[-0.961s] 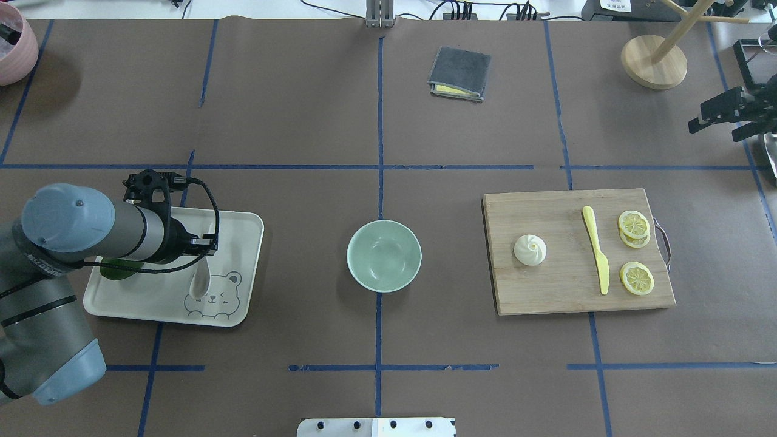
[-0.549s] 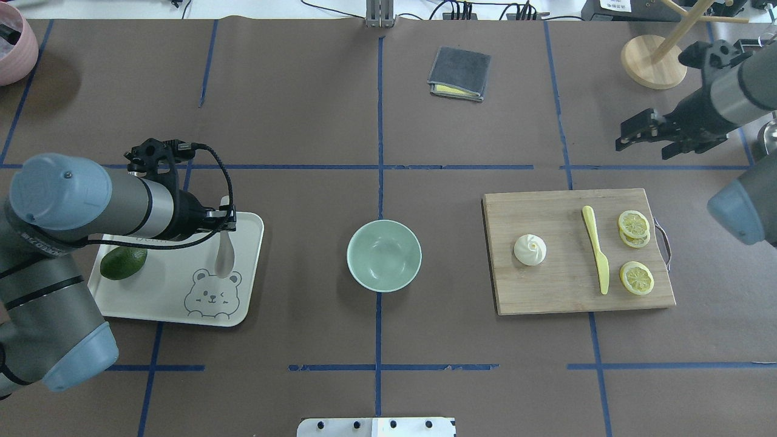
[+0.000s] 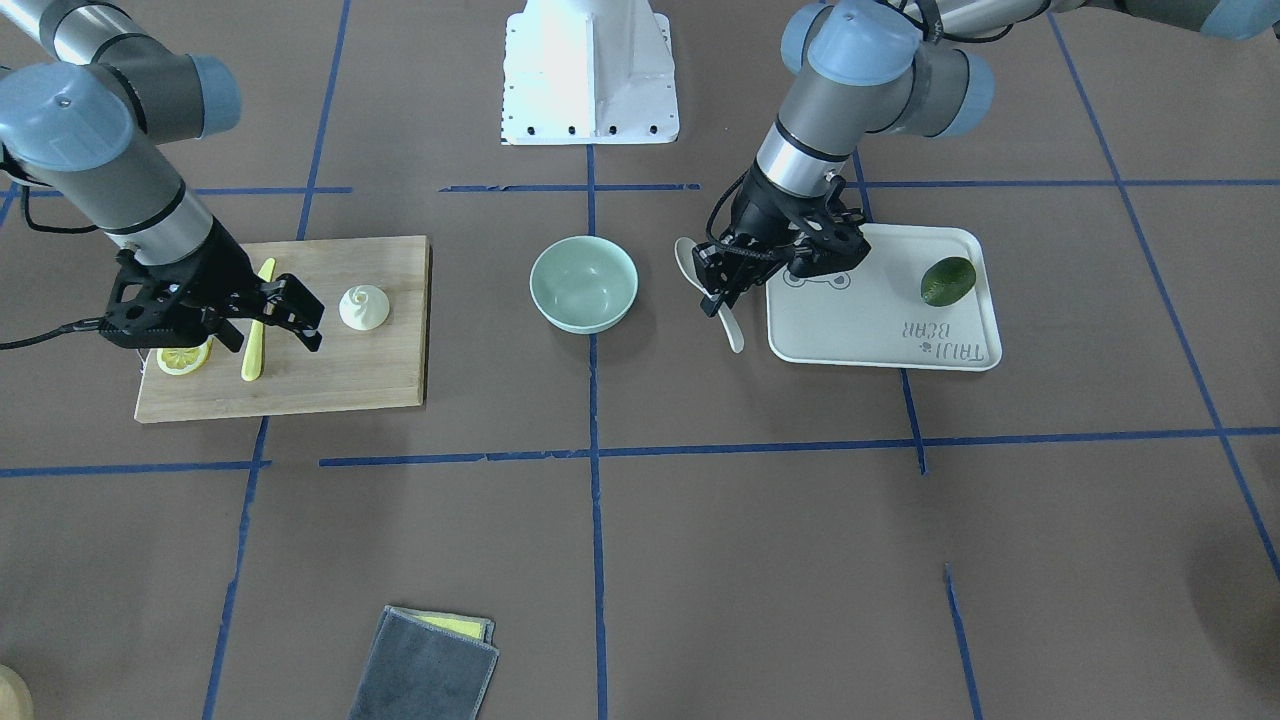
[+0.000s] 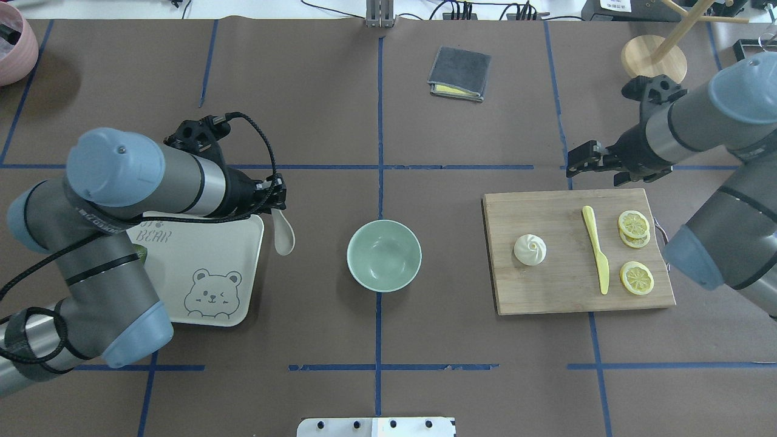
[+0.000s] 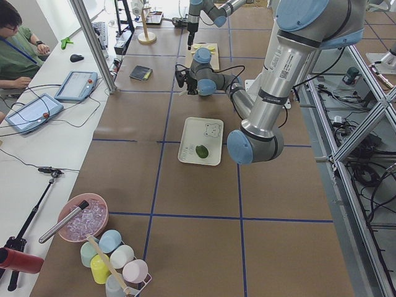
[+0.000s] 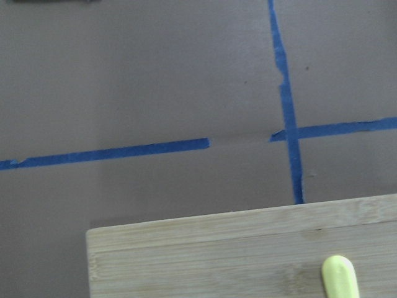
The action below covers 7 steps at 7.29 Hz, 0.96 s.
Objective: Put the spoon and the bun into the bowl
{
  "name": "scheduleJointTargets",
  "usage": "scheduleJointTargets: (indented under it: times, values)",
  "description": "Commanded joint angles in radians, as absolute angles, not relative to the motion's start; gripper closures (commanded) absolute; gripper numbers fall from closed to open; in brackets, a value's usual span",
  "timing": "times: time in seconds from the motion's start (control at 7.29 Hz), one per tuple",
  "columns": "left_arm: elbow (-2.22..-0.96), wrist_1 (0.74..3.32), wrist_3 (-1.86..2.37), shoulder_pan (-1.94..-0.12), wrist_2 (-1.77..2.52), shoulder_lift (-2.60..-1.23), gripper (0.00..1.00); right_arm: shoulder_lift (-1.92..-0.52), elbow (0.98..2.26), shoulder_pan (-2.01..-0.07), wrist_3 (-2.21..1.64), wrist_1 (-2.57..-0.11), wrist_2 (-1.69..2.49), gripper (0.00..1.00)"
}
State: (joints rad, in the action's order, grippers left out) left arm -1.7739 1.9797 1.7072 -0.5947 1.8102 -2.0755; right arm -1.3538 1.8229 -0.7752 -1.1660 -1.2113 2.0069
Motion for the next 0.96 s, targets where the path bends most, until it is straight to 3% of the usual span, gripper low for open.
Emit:
scheduleJointTargets:
  times: [0.0,0.41,0.82]
  values:
    - [-1.695,2.023,1.784,-0.58,1.779,-2.146,1.0,-1.333,1.825,-0.639,-1.221,-1.213,1.884,0.0]
    - [-1.69,2.031,1.787,-0.58,1.779,-2.166,1.0,-1.351,1.825,-0.591,-1.224,-1.226,1.862,0.0]
    - [-1.605,2.067,1.848,-0.571,1.773,-2.218,1.0,-1.367,1.83,-0.565,-1.226,-1.226,1.868,0.01]
